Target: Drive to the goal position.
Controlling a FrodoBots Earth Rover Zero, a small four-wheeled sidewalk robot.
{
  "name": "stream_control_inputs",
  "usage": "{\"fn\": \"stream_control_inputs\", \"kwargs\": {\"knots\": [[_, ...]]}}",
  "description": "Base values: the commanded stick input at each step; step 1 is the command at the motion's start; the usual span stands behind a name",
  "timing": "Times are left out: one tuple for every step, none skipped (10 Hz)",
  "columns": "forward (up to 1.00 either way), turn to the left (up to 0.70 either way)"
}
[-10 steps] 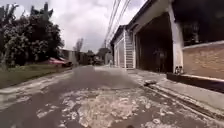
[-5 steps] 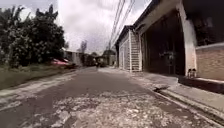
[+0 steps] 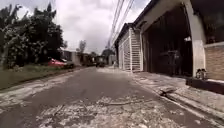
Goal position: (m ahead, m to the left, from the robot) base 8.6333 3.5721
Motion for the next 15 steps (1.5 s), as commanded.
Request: {"fn": "stream_control_inputs", "kwargs": {"knots": [[0.70, 0.00], [0.70, 0.00], [0.70, 0.00], [0.70, 0.00], [0.70, 0.00], [0.70, 0.00], [0.70, 0.00], [0.70, 0.00], [0.70, 0.00], [0.70, 0.00], [0.70, 0.00], [0.70, 0.00], [0.70, 0.00], [0.70, 0.00], [0.70, 0.00]]}}
